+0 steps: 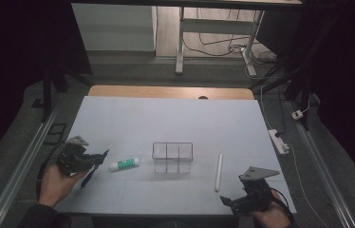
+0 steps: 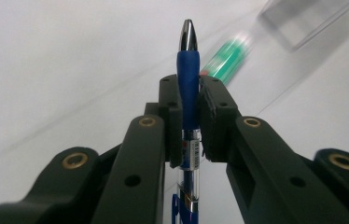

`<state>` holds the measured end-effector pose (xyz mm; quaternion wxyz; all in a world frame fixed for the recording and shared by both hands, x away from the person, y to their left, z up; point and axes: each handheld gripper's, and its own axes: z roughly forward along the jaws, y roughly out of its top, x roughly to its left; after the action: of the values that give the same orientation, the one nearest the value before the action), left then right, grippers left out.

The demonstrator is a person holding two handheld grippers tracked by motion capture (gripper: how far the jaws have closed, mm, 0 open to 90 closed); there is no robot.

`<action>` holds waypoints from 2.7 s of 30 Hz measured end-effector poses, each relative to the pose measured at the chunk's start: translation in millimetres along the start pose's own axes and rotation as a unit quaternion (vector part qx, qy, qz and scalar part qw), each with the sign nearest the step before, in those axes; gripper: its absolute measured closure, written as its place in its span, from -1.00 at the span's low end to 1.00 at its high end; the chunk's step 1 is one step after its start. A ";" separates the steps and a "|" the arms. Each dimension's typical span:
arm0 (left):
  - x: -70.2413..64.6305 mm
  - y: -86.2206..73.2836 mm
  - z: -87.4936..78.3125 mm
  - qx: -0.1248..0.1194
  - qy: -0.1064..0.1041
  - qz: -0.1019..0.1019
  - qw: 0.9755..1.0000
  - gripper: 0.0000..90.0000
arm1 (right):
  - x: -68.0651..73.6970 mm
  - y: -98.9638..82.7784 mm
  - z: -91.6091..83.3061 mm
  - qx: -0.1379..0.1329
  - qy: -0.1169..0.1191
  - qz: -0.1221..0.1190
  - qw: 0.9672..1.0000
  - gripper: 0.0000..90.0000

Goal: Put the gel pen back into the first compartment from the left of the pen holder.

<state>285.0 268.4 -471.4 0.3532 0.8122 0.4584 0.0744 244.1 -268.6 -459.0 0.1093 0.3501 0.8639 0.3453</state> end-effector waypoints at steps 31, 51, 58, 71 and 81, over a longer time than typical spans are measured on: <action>-78.3 97.7 21.2 -0.148 -0.099 0.121 0.977 0.77 | -2.0 -0.8 -1.2 -0.006 0.002 0.005 1.000 -1.00; -102.0 139.3 61.5 -0.194 -0.140 0.127 0.963 0.77 | -1.9 -1.1 -1.6 -0.006 0.006 0.005 1.000 -1.00; -102.3 135.1 78.6 -0.185 -0.134 0.133 0.965 0.77 | -1.9 -1.3 -1.8 -0.007 0.007 0.004 1.000 -1.00; -97.7 112.6 95.9 -0.146 -0.120 0.135 0.973 0.75 | -1.6 -1.4 -2.3 -0.009 0.011 0.002 1.000 -1.00; -96.4 112.5 90.1 -0.138 -0.104 0.155 0.973 0.29 | -1.9 -1.4 -2.4 -0.009 0.013 0.003 1.000 -1.00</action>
<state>348.1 108.9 -446.3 0.4917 0.8200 0.2733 0.1061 243.7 -271.8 -458.3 0.1006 0.3469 0.8610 0.3581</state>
